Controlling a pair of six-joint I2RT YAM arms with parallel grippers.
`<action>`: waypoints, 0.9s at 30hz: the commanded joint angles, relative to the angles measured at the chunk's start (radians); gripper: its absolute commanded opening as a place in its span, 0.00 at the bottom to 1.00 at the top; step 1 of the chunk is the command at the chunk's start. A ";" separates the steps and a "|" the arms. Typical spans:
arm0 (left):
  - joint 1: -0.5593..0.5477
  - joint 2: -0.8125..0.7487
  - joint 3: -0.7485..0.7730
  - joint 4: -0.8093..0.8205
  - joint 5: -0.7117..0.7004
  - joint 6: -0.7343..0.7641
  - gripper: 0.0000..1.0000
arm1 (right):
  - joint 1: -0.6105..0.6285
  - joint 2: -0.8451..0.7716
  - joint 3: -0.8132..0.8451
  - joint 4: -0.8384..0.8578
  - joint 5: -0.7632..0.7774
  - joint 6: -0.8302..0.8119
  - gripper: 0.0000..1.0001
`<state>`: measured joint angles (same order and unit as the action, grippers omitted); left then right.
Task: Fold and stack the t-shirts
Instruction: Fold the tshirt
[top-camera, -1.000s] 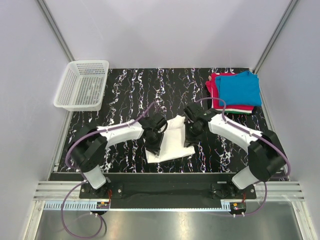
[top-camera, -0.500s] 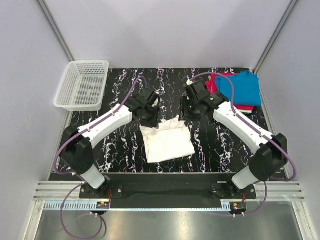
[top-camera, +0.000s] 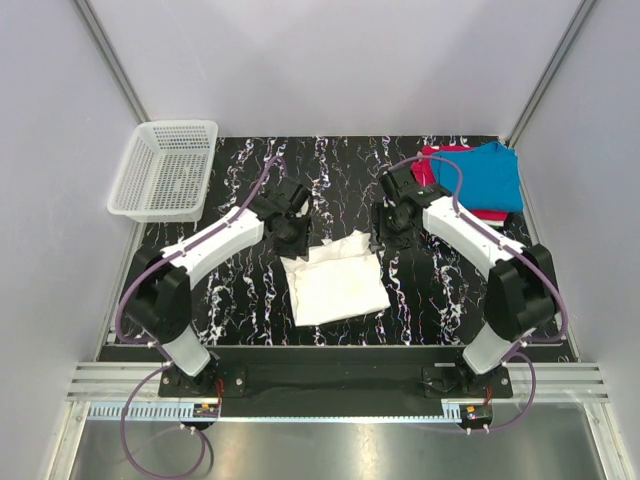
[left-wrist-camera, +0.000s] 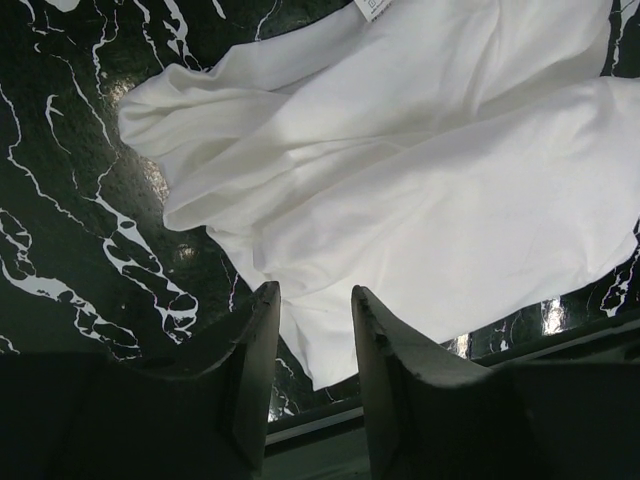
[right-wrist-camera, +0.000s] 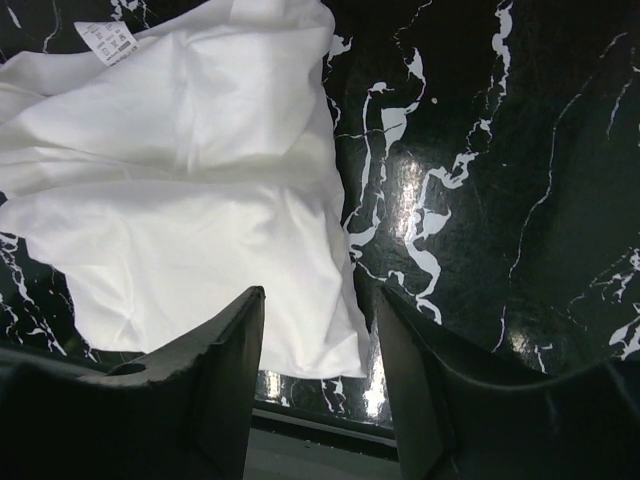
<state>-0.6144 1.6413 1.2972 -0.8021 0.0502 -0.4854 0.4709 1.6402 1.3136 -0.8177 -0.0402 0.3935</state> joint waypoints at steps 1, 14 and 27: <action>0.004 0.047 0.001 0.050 0.031 0.018 0.40 | -0.006 0.055 0.009 0.043 -0.052 -0.036 0.56; 0.004 0.106 -0.038 0.095 0.056 0.014 0.39 | -0.005 0.128 -0.002 0.054 -0.067 -0.051 0.57; 0.004 0.169 -0.013 0.096 0.059 0.047 0.37 | -0.006 0.214 0.018 0.077 -0.098 -0.041 0.56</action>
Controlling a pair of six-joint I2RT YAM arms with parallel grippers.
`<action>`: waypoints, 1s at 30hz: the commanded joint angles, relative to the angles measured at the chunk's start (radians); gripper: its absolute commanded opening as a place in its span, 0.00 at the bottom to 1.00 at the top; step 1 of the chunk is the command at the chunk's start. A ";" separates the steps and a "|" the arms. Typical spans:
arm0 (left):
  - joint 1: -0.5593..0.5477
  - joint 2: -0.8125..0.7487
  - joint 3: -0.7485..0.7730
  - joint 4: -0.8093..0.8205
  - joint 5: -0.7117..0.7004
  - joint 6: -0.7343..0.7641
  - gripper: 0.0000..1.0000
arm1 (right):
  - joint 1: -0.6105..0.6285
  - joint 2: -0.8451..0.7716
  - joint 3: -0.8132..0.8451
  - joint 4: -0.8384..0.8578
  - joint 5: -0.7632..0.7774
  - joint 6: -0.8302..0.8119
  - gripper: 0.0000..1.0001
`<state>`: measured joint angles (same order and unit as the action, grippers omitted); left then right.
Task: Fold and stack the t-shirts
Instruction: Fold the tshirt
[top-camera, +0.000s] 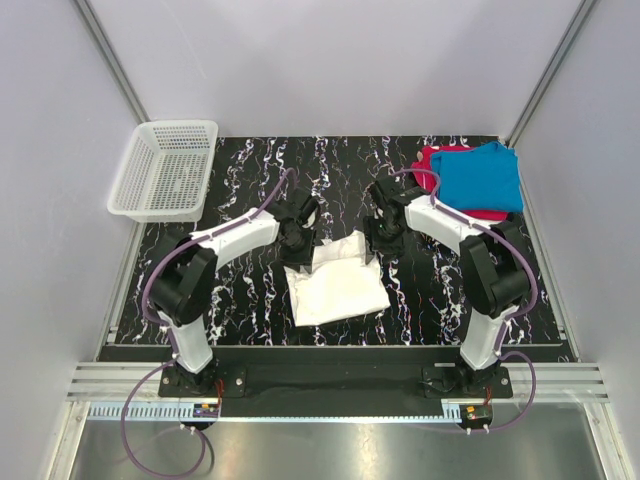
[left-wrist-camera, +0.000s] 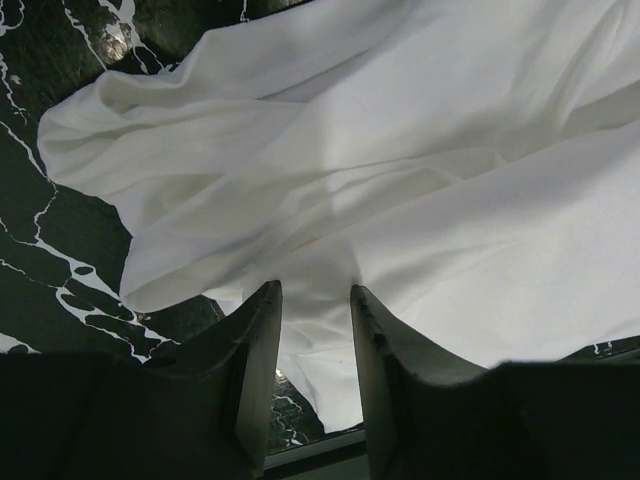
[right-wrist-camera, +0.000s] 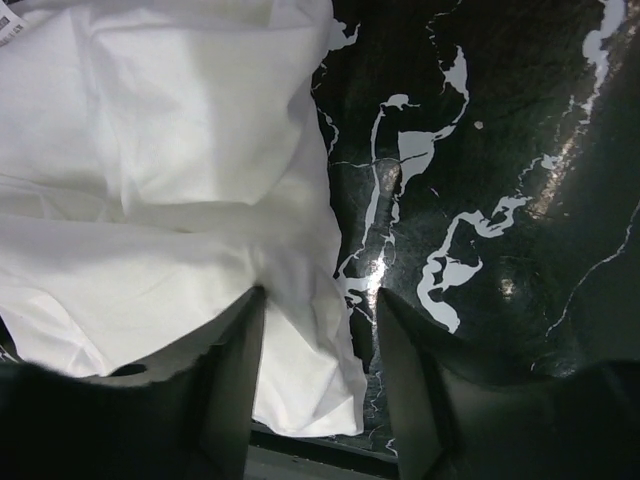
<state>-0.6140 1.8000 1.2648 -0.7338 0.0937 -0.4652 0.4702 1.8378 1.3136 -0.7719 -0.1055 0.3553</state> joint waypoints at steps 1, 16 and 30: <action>0.003 0.013 0.019 0.028 0.017 0.028 0.37 | -0.005 0.029 0.019 0.033 -0.037 -0.003 0.51; 0.003 -0.004 0.024 0.036 -0.020 0.033 0.00 | -0.005 -0.031 0.061 0.051 -0.053 0.008 0.00; -0.001 -0.117 0.030 0.030 -0.129 -0.023 0.00 | -0.007 -0.153 0.093 0.051 -0.046 -0.007 0.00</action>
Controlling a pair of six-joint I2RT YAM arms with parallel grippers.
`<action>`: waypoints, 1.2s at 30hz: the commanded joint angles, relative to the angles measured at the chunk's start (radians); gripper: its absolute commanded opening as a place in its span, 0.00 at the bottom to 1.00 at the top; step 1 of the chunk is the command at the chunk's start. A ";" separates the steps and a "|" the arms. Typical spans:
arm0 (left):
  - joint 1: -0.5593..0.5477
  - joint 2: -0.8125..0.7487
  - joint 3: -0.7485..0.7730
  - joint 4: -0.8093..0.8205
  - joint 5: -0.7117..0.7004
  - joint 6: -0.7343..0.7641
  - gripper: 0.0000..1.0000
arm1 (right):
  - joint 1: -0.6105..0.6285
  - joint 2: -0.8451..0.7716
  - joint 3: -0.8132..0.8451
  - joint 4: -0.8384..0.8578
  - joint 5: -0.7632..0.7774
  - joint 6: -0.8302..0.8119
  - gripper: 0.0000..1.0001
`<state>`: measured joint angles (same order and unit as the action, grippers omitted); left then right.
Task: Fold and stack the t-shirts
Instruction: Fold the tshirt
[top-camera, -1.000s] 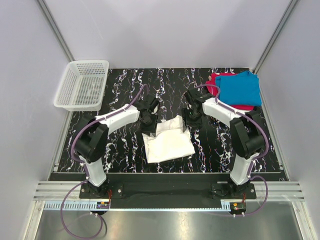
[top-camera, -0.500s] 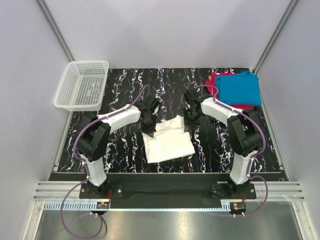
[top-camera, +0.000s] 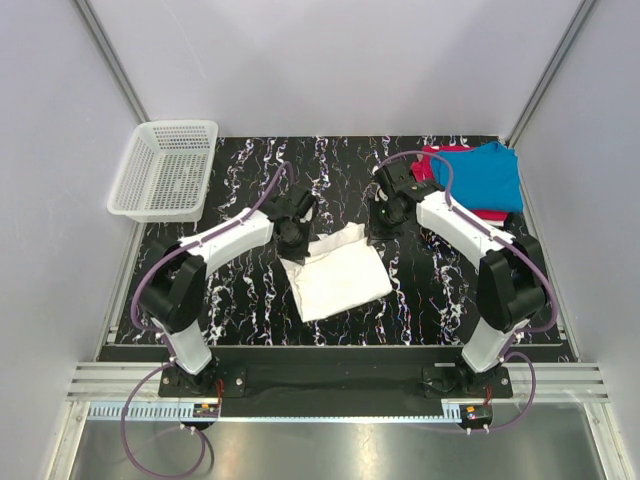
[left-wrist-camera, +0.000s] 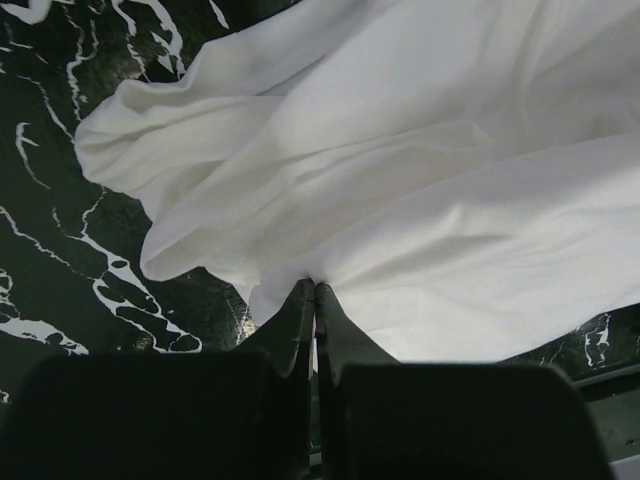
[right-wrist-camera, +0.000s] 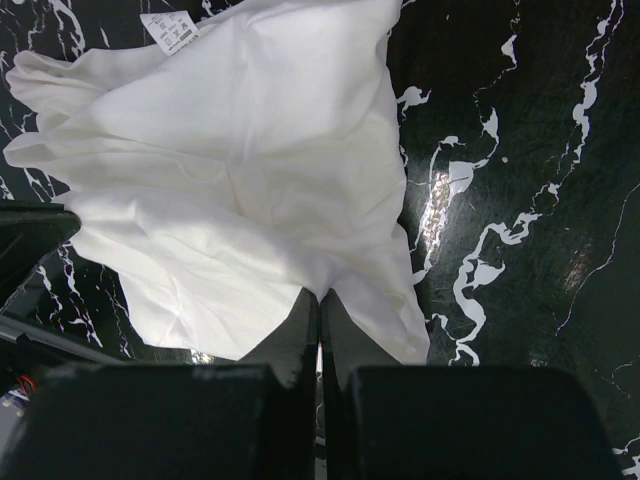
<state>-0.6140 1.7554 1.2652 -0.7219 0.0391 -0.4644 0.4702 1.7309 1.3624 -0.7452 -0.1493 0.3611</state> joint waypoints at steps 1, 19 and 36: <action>-0.001 -0.082 0.033 0.013 -0.079 -0.026 0.00 | -0.007 -0.047 0.046 0.026 -0.004 -0.013 0.00; -0.001 -0.077 0.221 -0.083 -0.214 -0.002 0.00 | -0.021 0.041 0.268 0.014 -0.052 -0.071 0.00; 0.071 -0.010 0.249 -0.093 -0.277 0.035 0.00 | -0.030 0.395 0.639 0.040 -0.128 -0.109 0.00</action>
<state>-0.5674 1.7203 1.4712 -0.8356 -0.1894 -0.4603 0.4496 2.0777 1.8961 -0.7452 -0.2371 0.2749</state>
